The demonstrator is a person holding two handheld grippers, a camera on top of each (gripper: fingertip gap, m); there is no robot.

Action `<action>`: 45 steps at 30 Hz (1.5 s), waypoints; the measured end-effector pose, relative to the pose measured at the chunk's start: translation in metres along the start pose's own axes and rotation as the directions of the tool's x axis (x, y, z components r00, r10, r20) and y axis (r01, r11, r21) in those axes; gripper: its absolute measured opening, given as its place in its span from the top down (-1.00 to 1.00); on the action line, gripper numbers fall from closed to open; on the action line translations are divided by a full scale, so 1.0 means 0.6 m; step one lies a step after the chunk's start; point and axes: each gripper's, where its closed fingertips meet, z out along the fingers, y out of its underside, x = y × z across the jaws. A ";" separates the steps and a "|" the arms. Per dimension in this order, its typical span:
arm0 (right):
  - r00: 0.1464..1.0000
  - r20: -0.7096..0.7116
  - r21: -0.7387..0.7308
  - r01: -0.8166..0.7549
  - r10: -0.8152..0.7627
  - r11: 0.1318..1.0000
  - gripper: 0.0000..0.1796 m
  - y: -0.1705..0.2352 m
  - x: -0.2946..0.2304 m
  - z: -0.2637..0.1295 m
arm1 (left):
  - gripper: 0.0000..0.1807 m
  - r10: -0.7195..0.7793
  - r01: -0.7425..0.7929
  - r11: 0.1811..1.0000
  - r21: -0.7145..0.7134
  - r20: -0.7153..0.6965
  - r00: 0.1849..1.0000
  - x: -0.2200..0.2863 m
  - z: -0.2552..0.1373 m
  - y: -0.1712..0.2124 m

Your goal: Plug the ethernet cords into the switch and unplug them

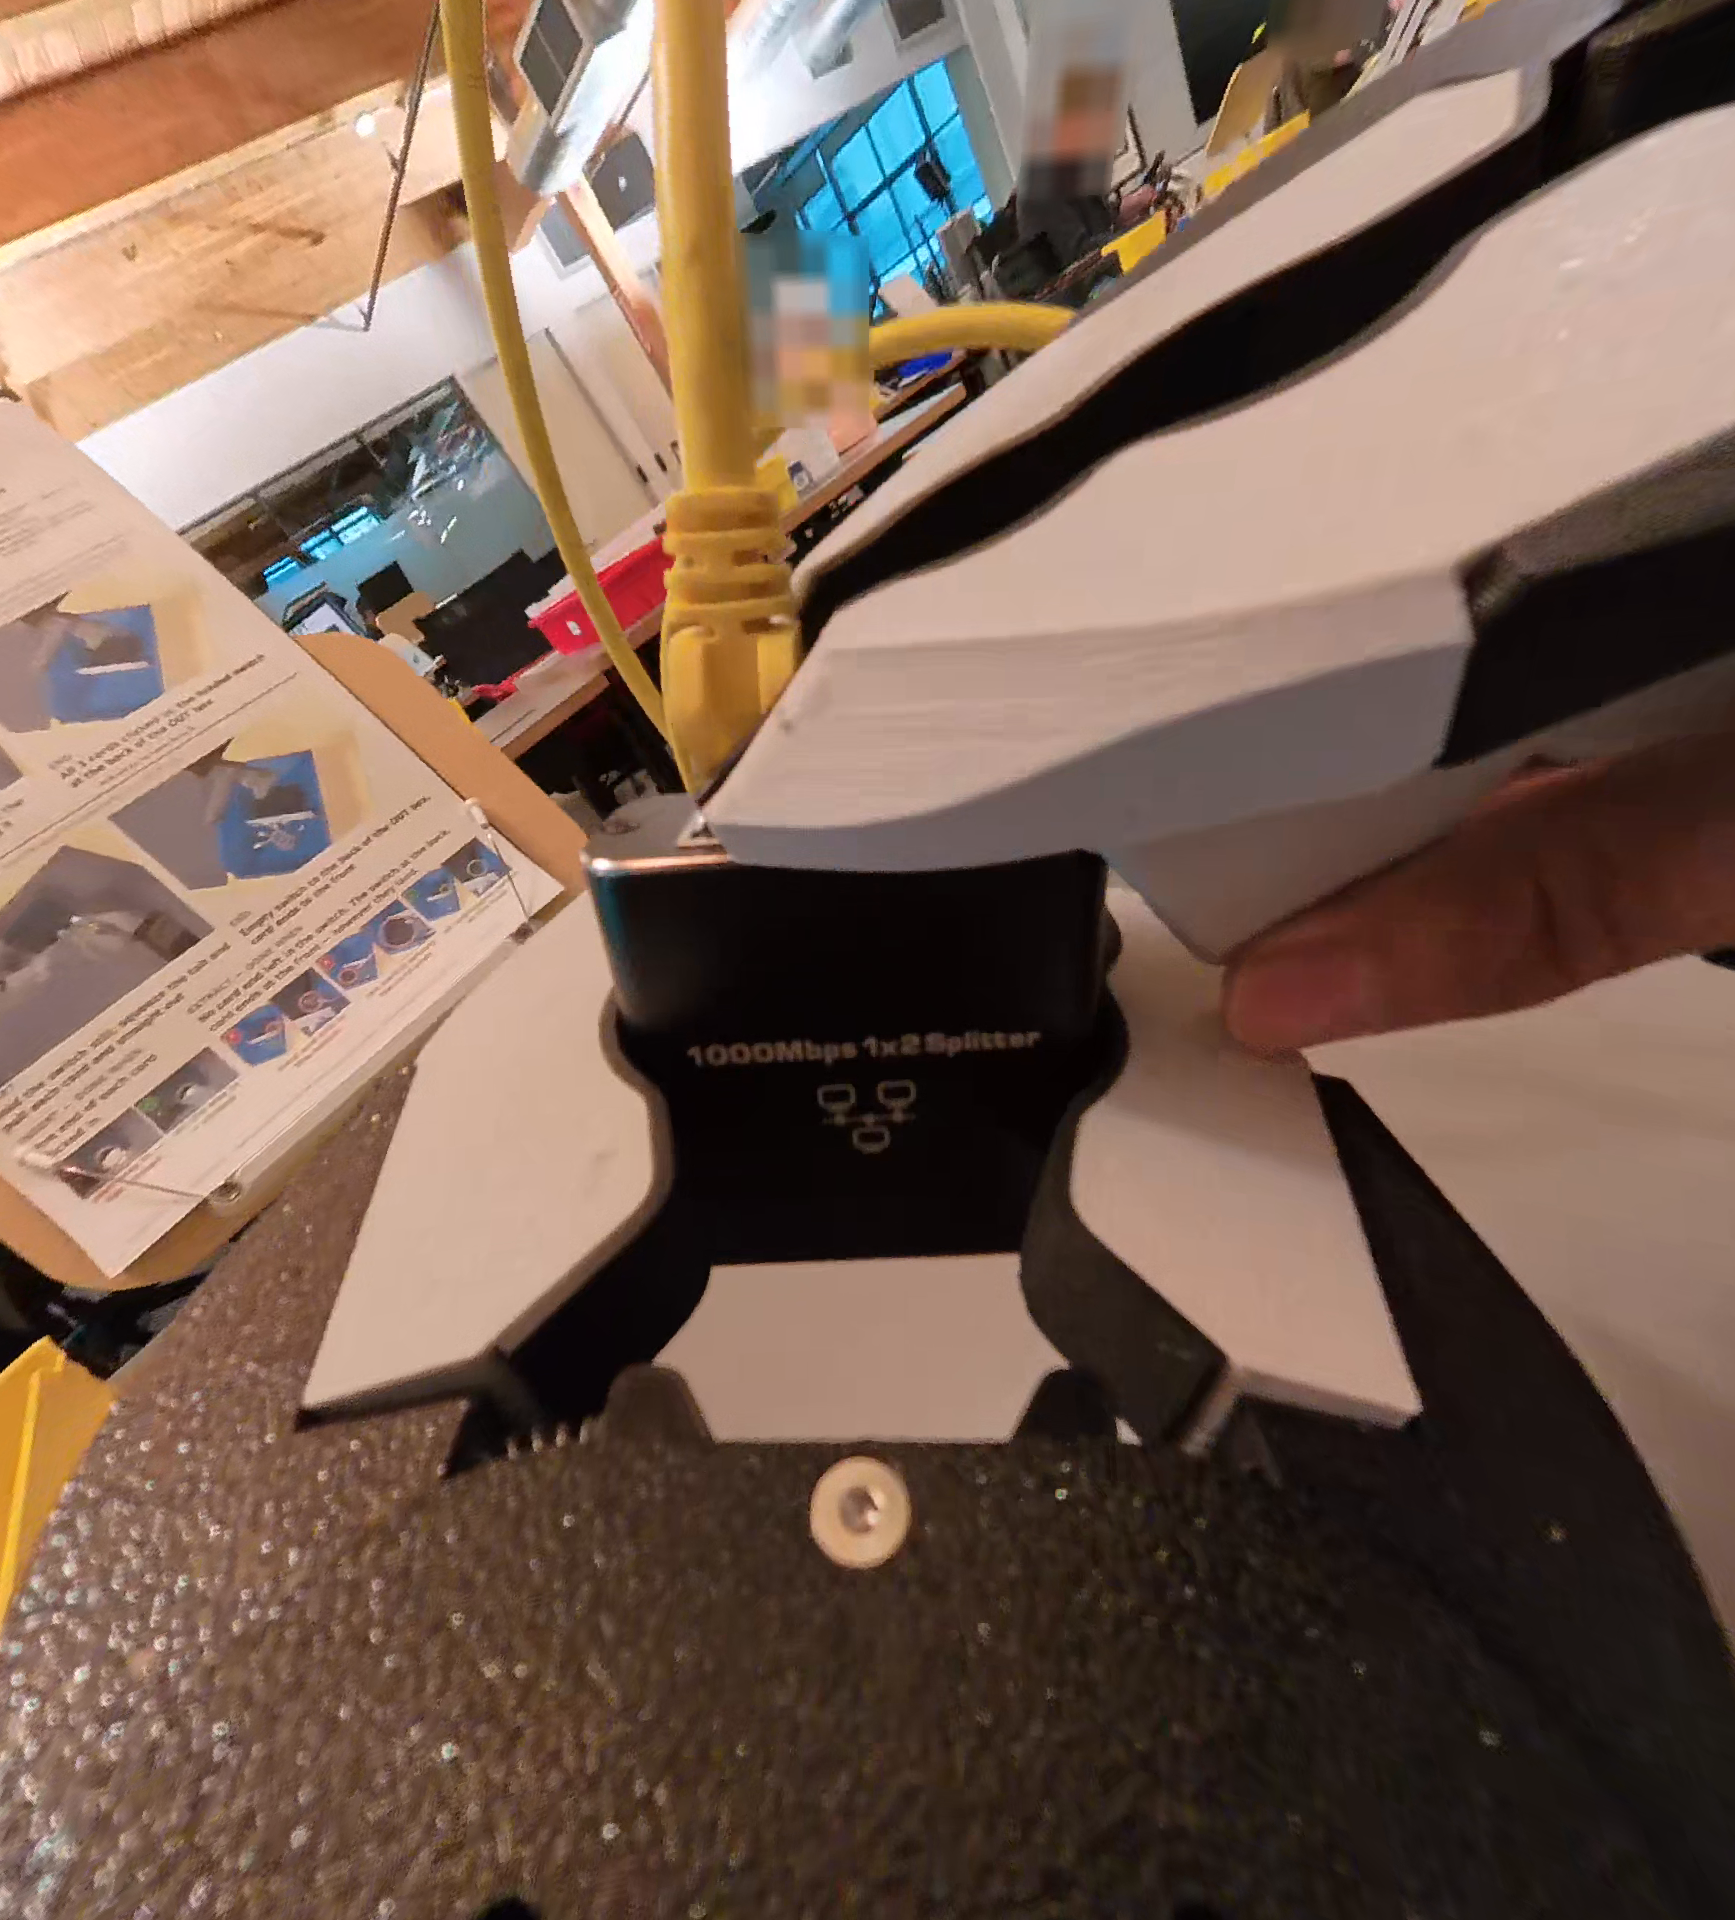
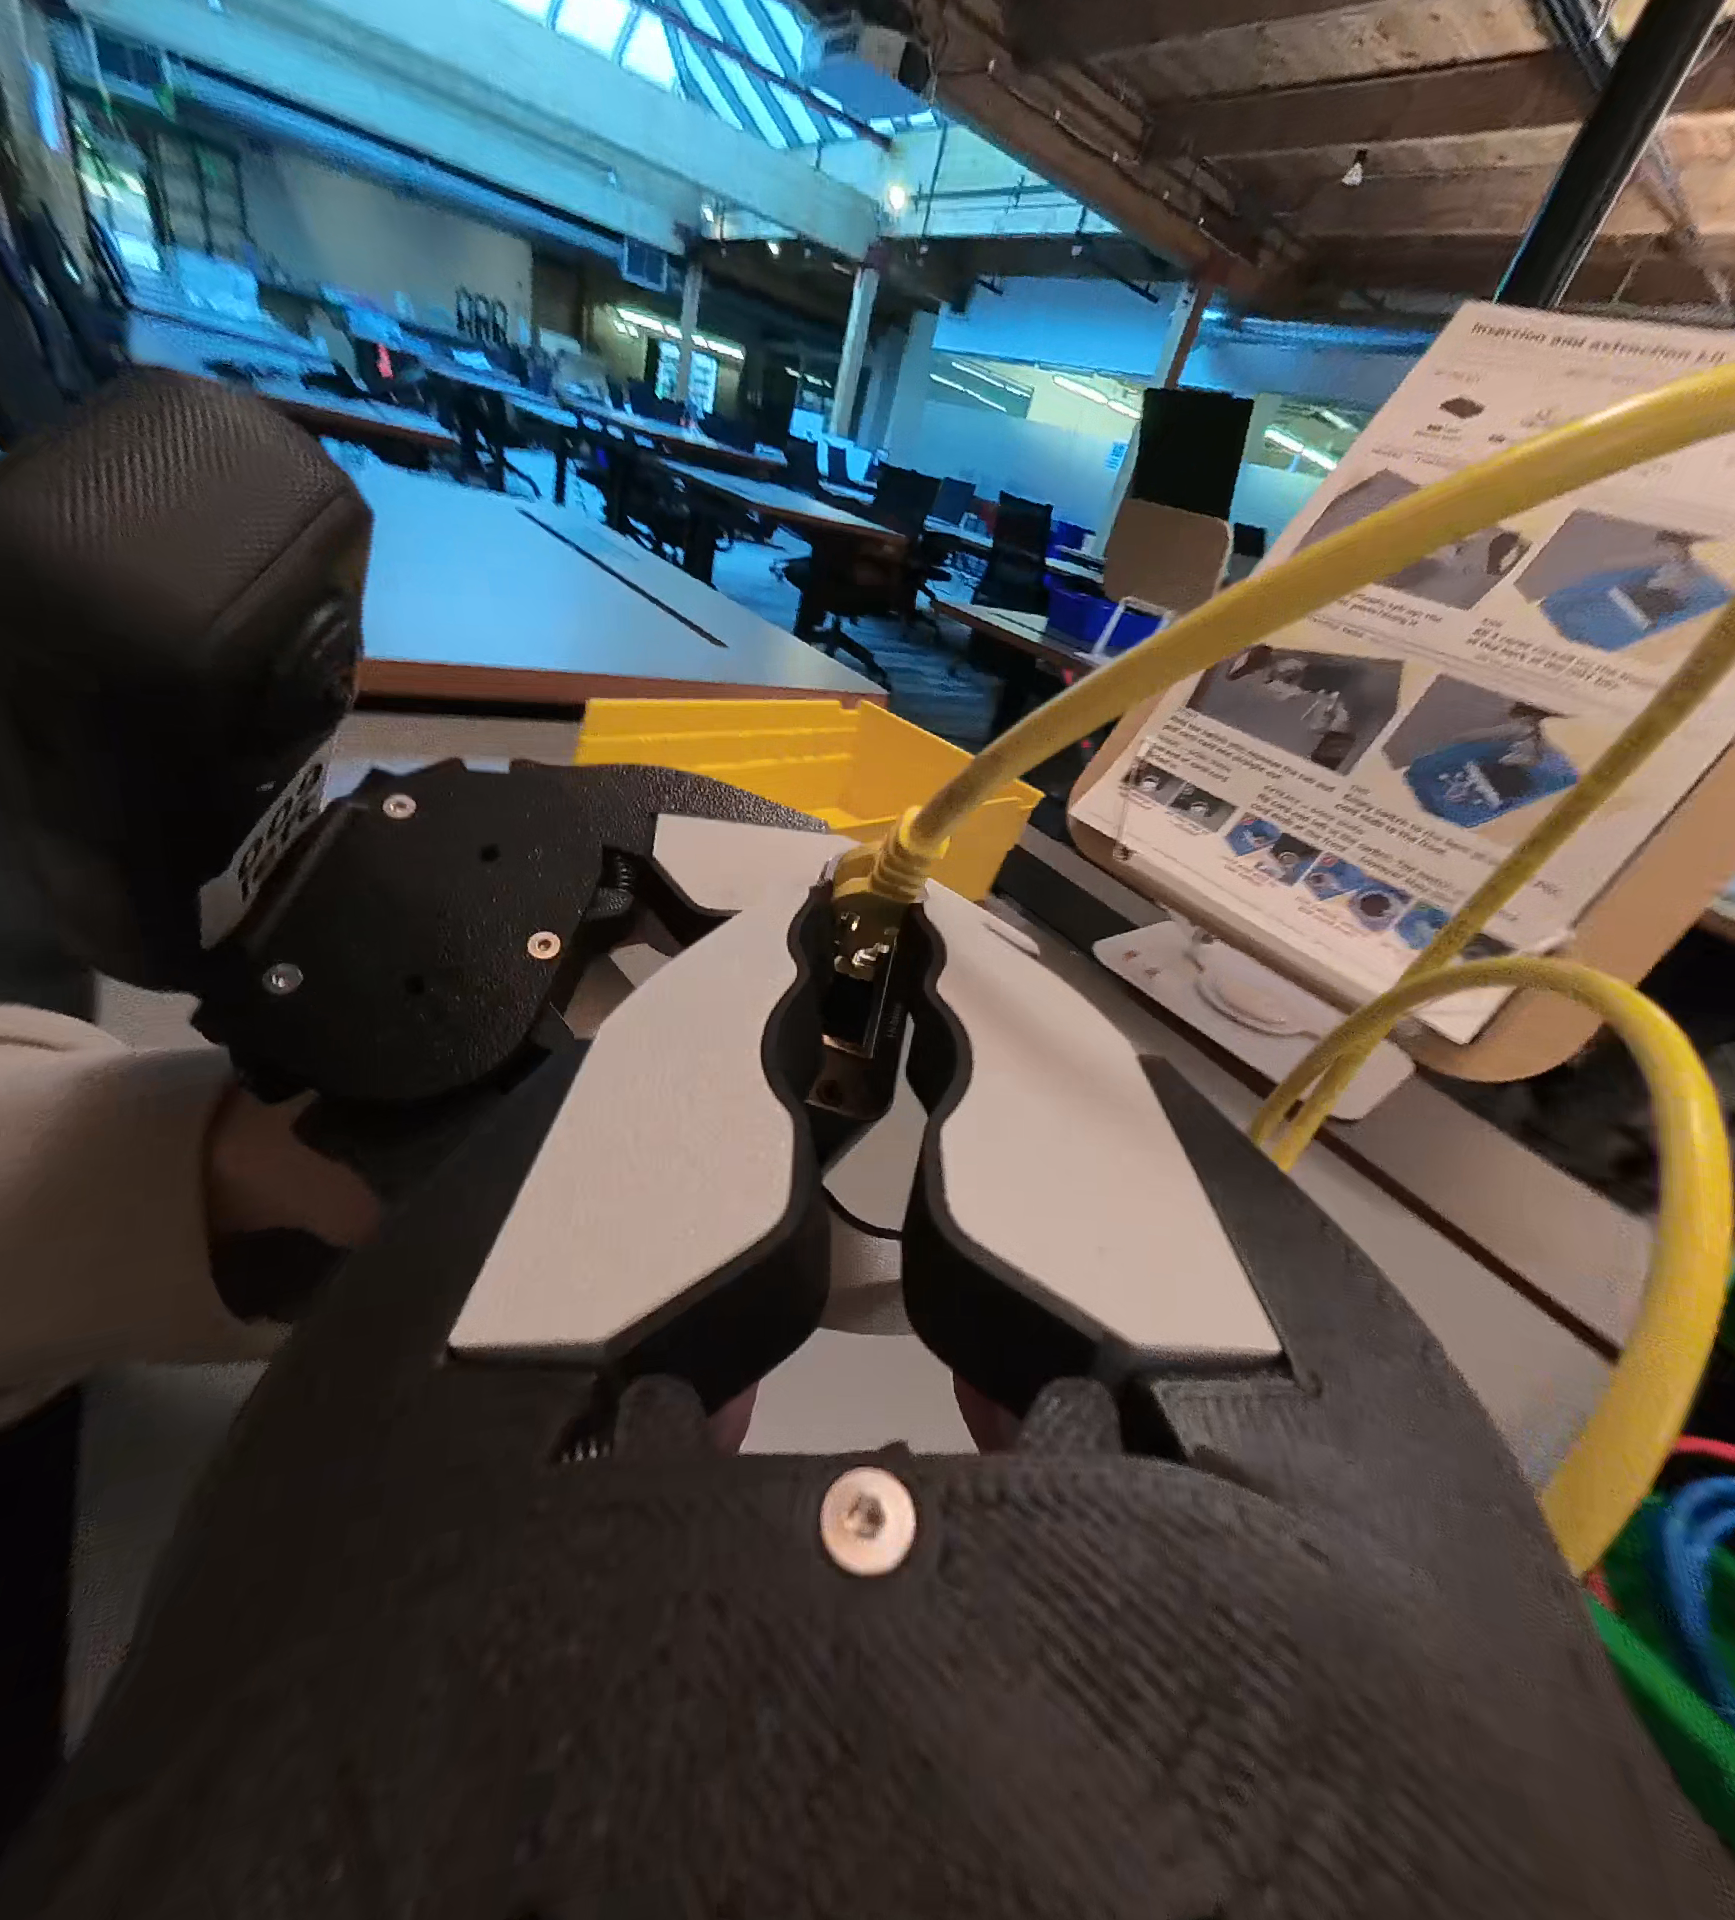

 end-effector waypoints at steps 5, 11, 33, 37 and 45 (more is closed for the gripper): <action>0.988 -0.033 -0.051 0.147 -0.149 0.988 0.84 0.000 -0.010 0.003 | 0.15 -0.008 0.008 0.998 0.067 0.008 1.000 -0.001 -0.003 -0.003; 0.957 -0.057 -0.126 0.276 -0.285 0.953 0.83 0.004 -0.021 0.009 | 0.15 -0.068 0.069 0.990 0.126 -0.015 0.998 0.002 -0.007 0.000; 0.936 -0.058 -0.172 0.334 -0.348 0.927 0.83 0.021 -0.003 -0.002 | 0.15 -0.023 0.026 0.998 0.054 -0.053 0.998 0.013 0.010 0.016; 0.953 -0.044 -0.143 0.290 -0.299 0.946 0.85 0.018 -0.003 0.000 | 0.15 0.007 -0.005 0.999 0.053 -0.050 0.999 0.008 0.008 0.016; 0.946 -0.022 -0.172 0.314 -0.322 0.934 0.86 0.029 -0.002 0.003 | 0.14 0.032 -0.031 0.999 0.020 -0.060 0.998 0.008 0.009 0.029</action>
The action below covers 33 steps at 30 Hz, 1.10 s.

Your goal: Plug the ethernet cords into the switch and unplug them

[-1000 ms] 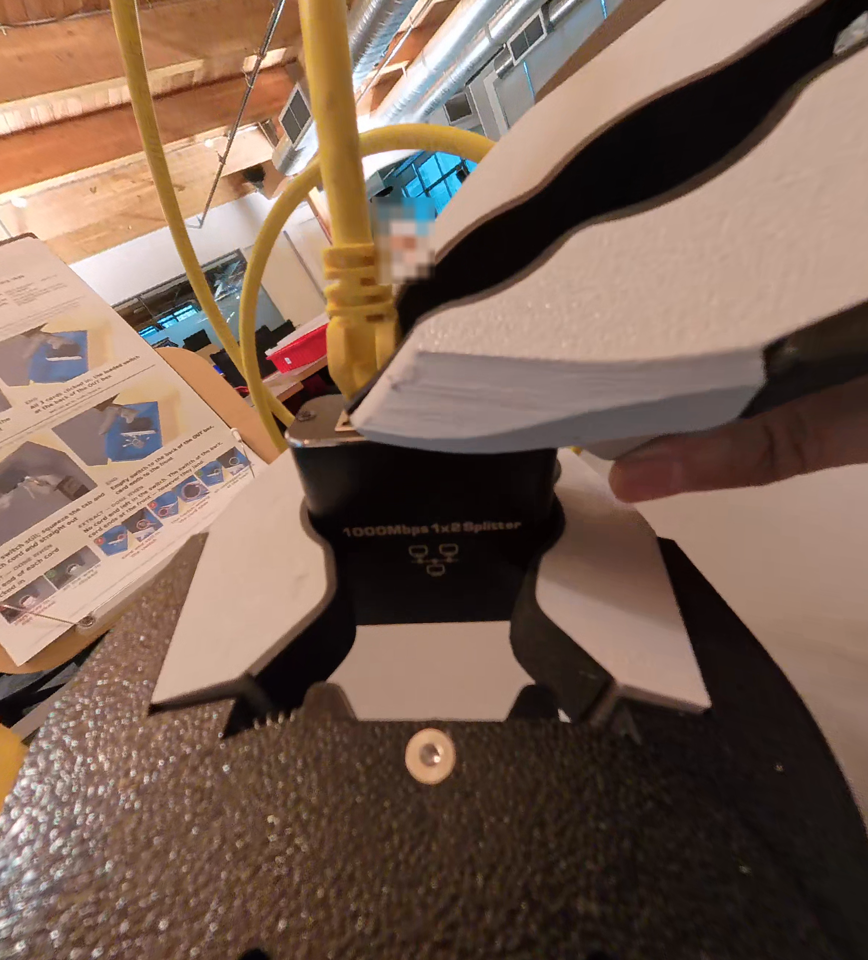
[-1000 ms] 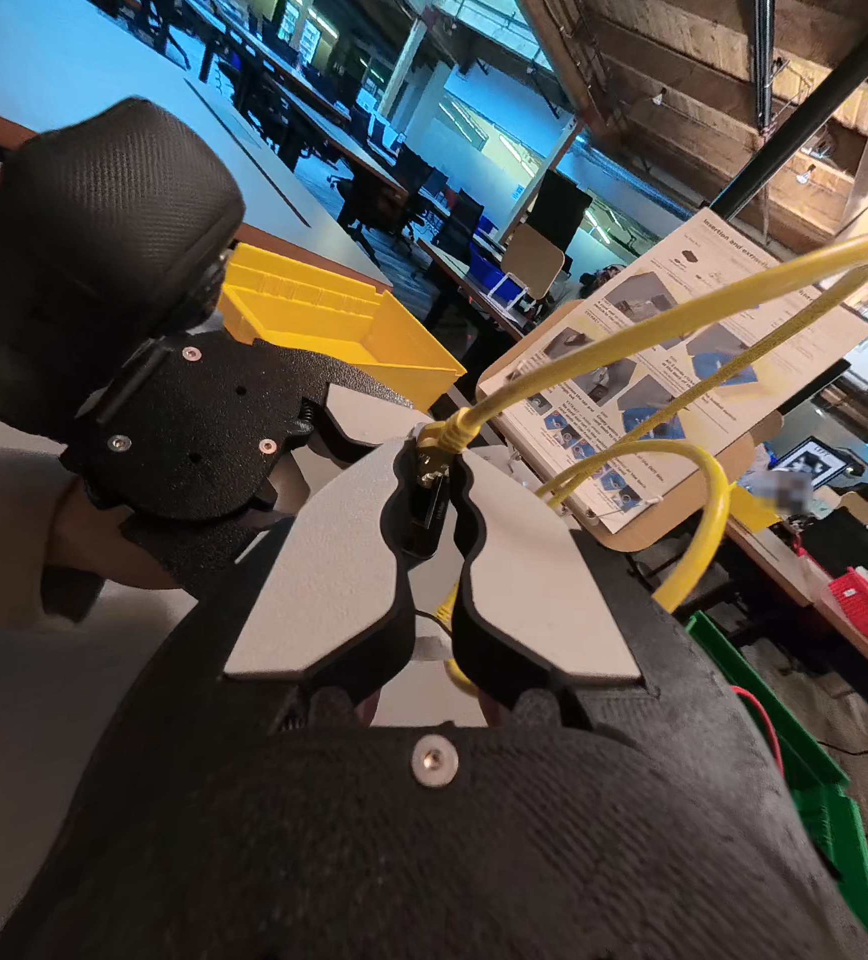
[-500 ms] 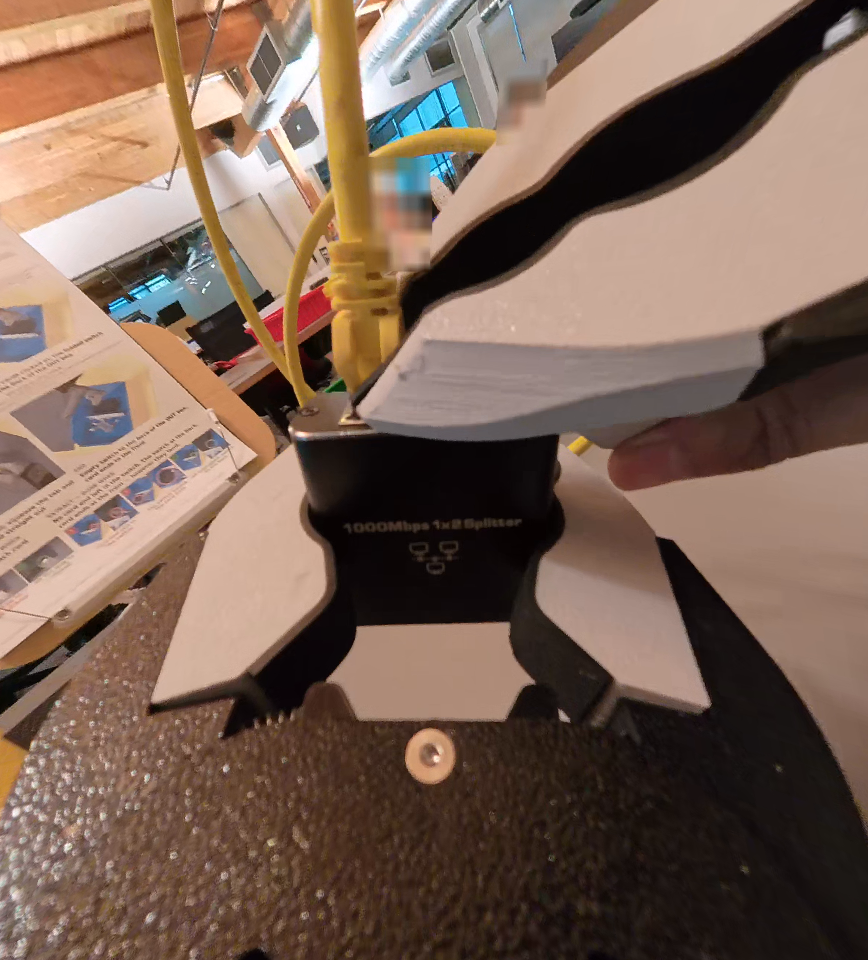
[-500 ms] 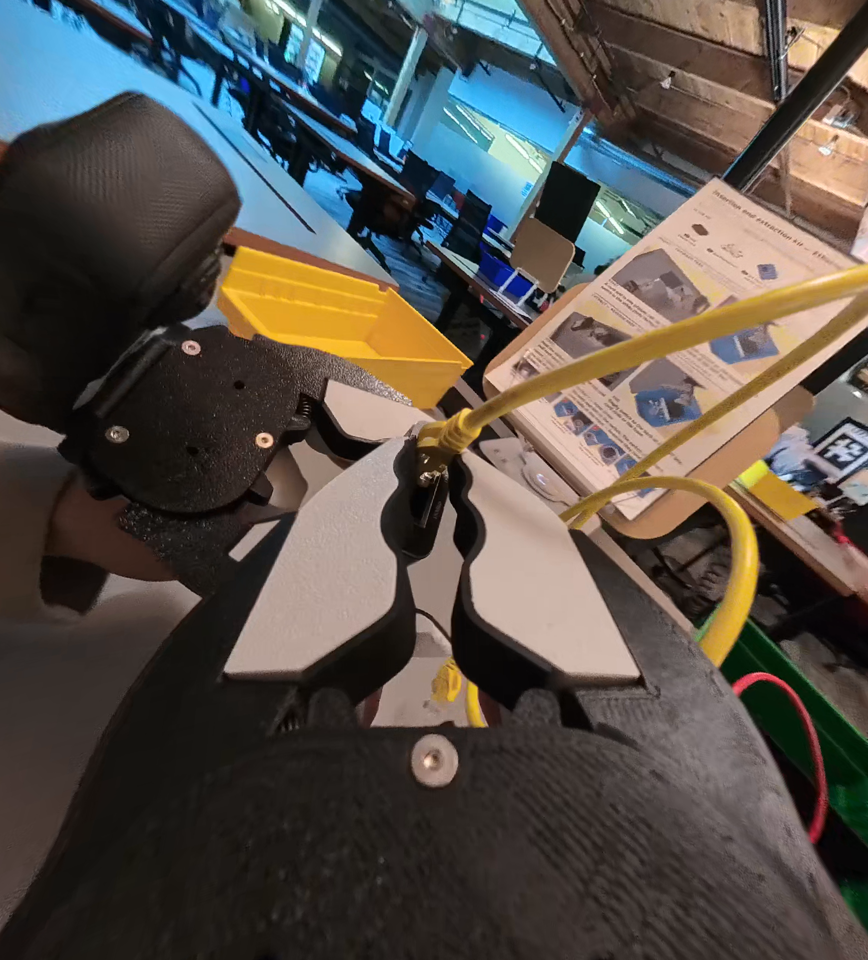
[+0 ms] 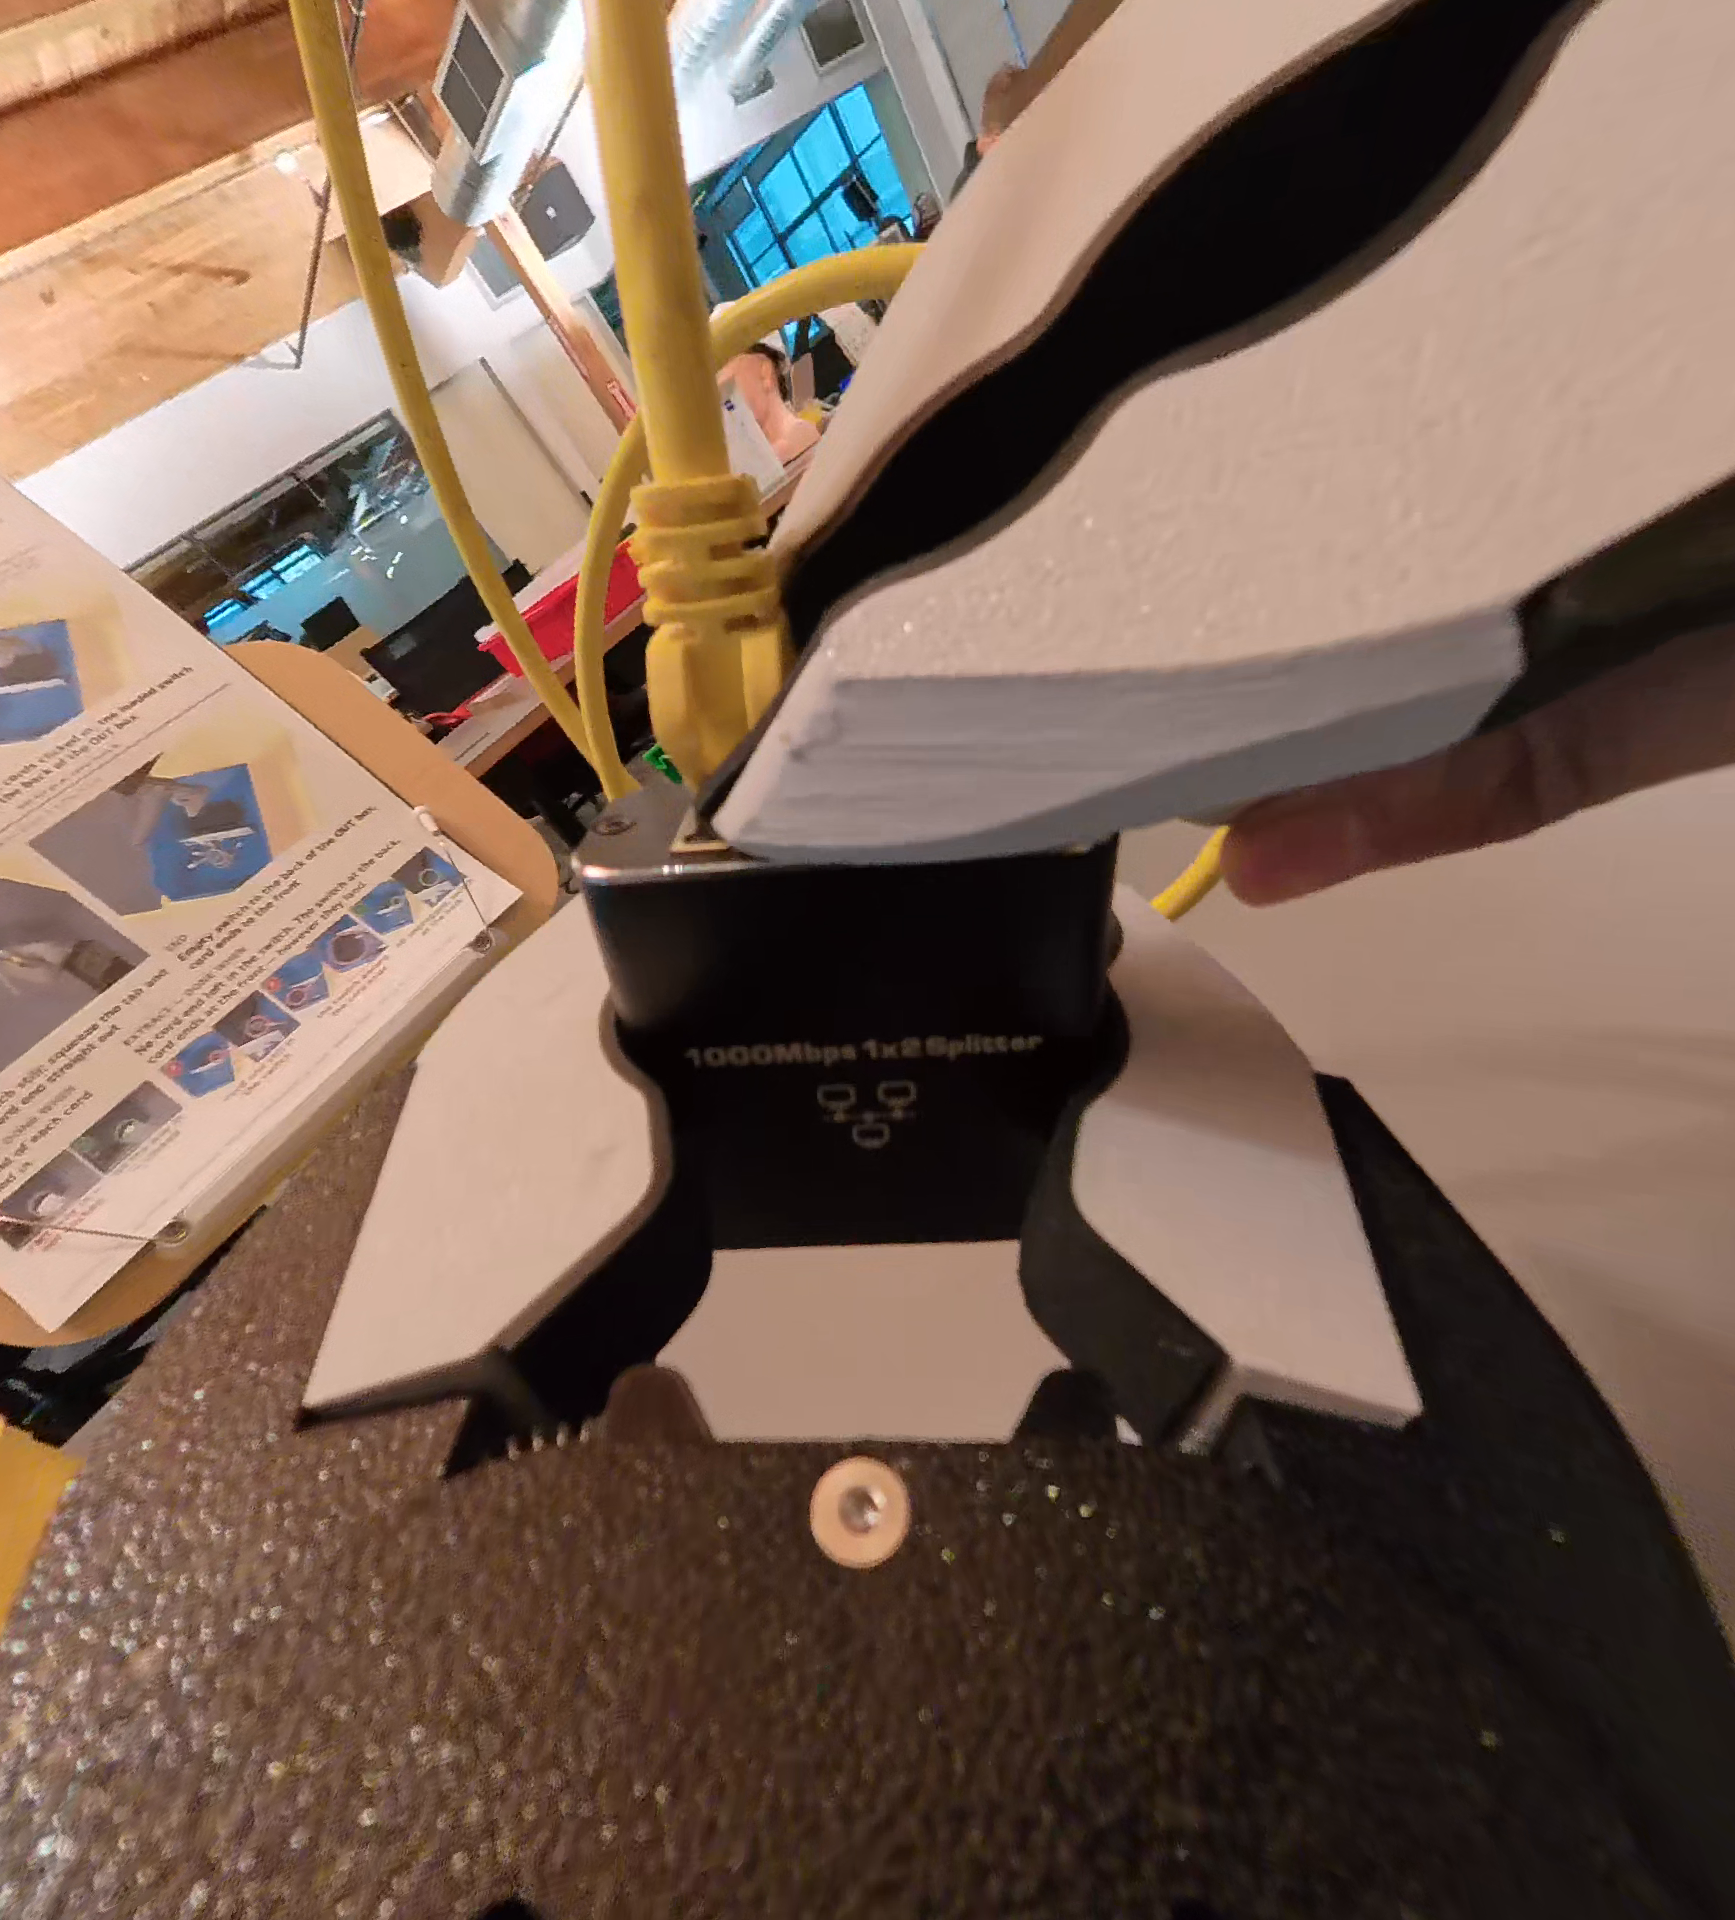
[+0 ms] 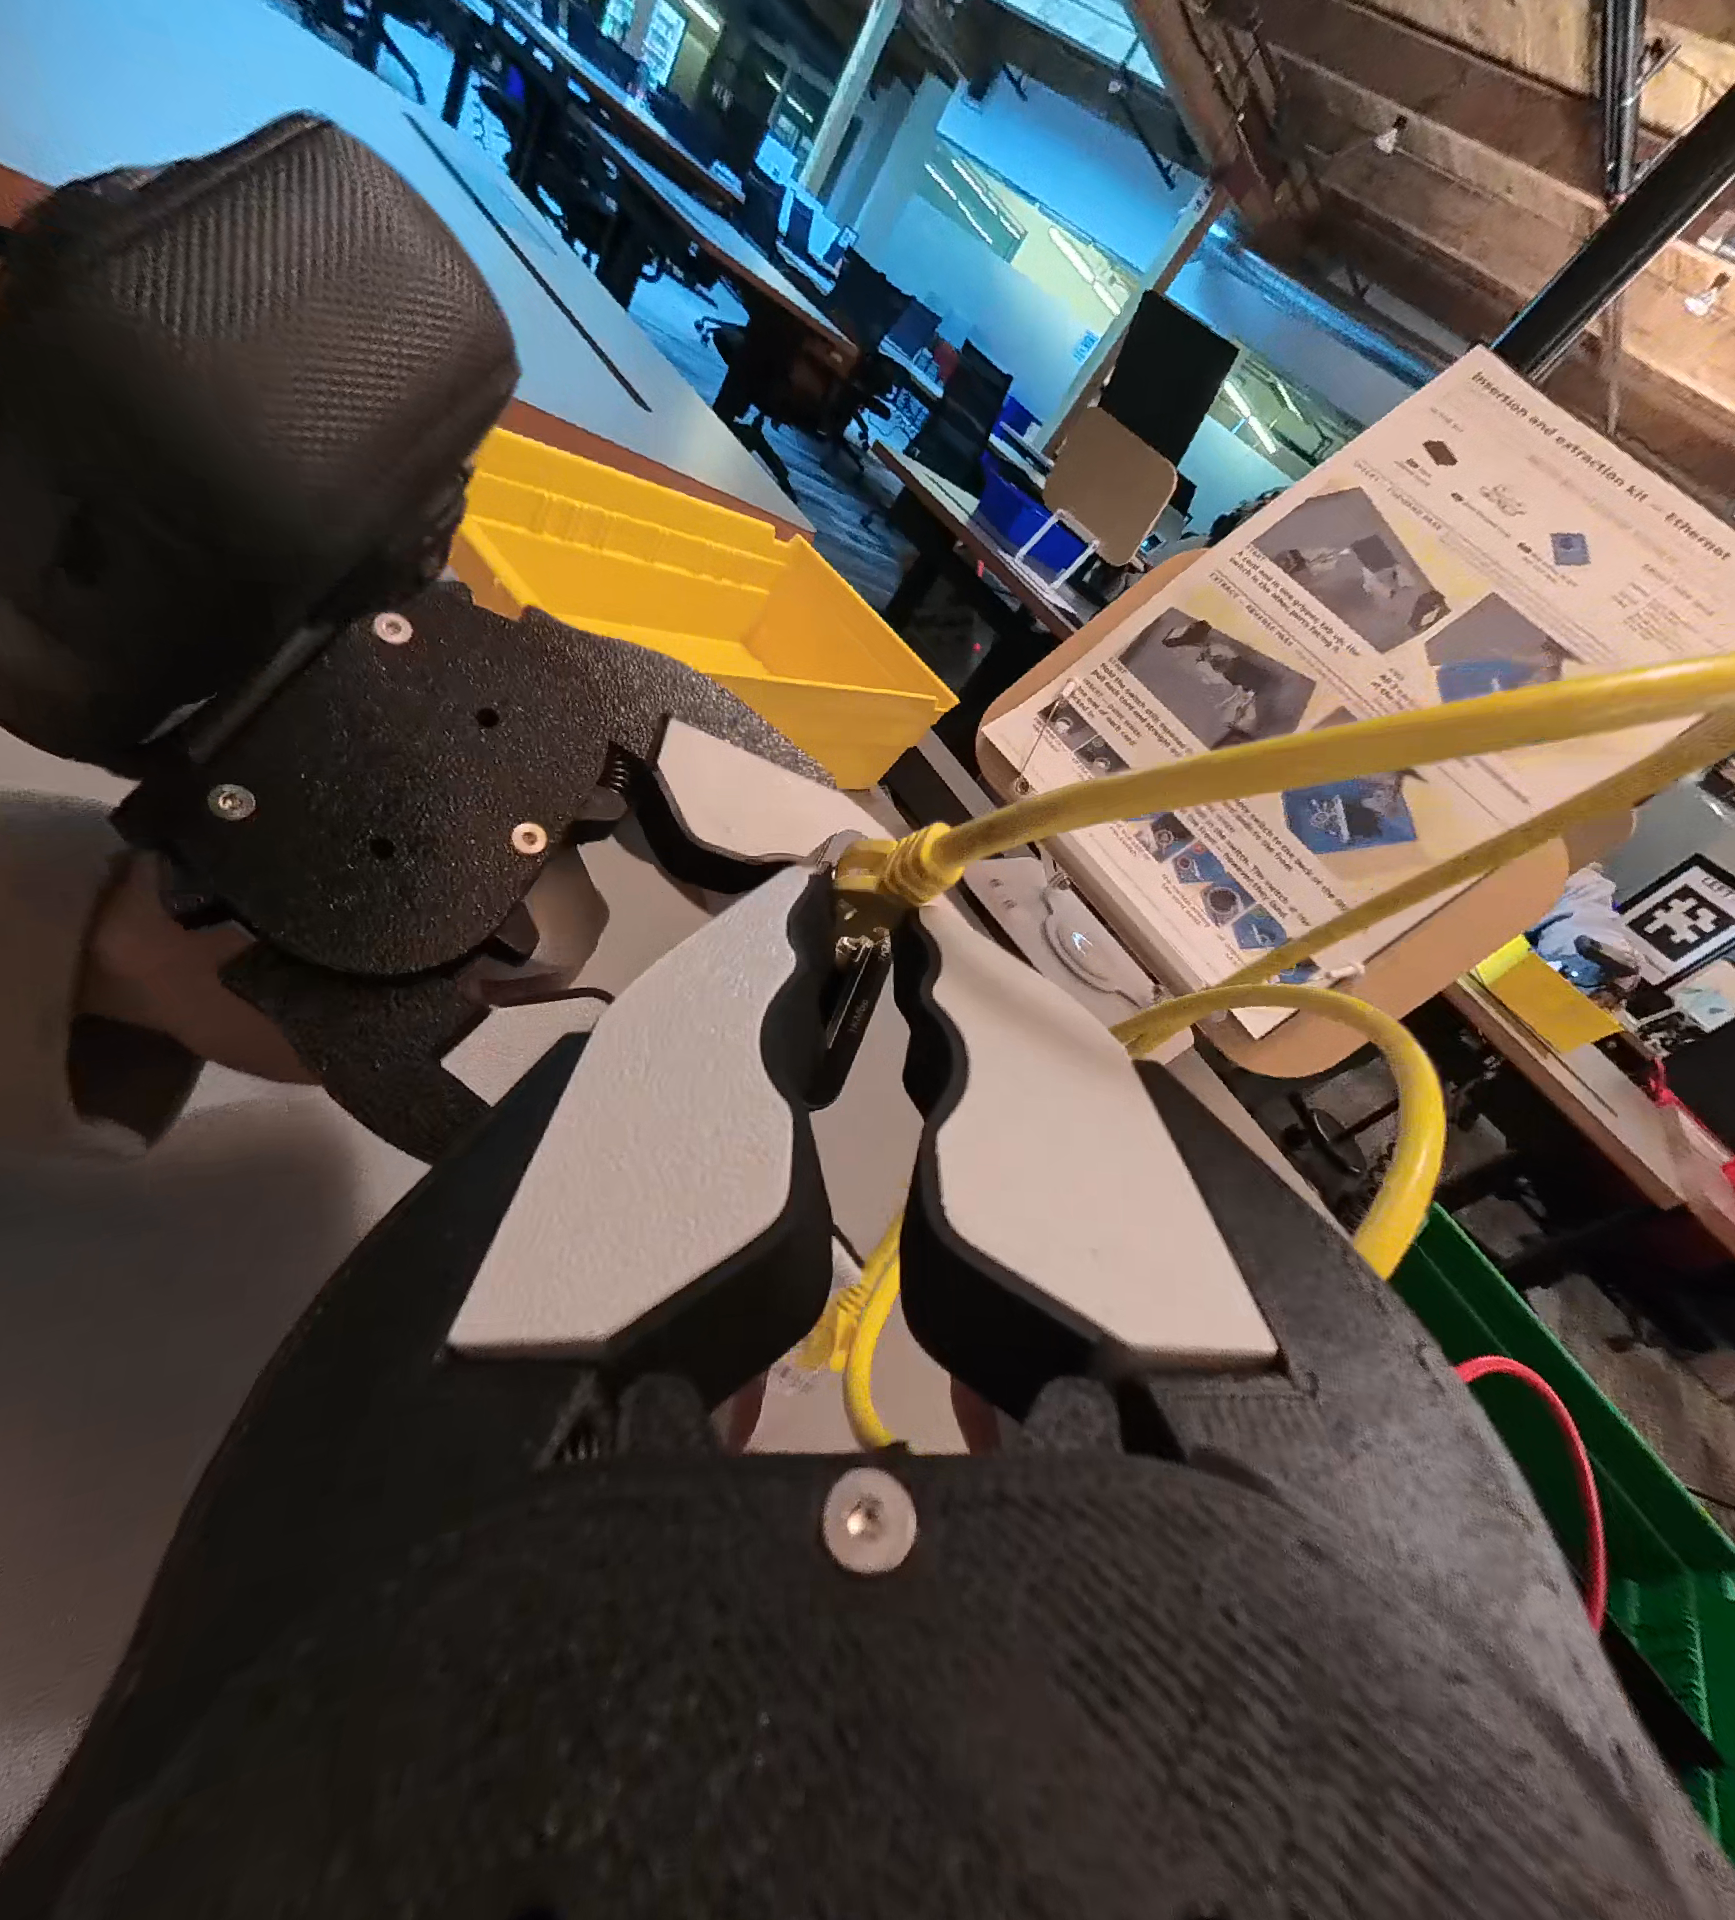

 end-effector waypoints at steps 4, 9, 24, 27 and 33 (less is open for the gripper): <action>0.998 0.036 0.015 -0.045 0.045 0.999 0.86 -0.001 -0.004 0.004 | 0.15 0.027 -0.026 1.000 -0.006 0.034 0.999 -0.008 -0.003 0.005; 0.998 0.047 -0.007 -0.044 0.044 0.999 0.86 0.012 -0.006 0.009 | 0.14 -0.025 0.025 1.000 -0.002 0.013 1.000 0.000 0.003 0.015; 0.985 0.125 -0.049 -0.111 0.117 0.993 0.87 0.035 -0.008 0.022 | 0.14 -0.065 0.065 0.998 -0.018 0.003 0.998 0.004 0.012 0.038; 0.972 0.151 -0.036 -0.176 0.179 0.984 0.86 0.031 -0.013 0.026 | 0.14 0.030 -0.026 0.999 -0.033 0.105 0.994 -0.015 0.006 0.042; 0.973 0.146 -0.043 -0.174 0.178 0.984 0.87 0.032 -0.012 0.027 | 0.14 -0.125 0.125 0.992 0.005 -0.014 0.992 0.007 0.009 0.038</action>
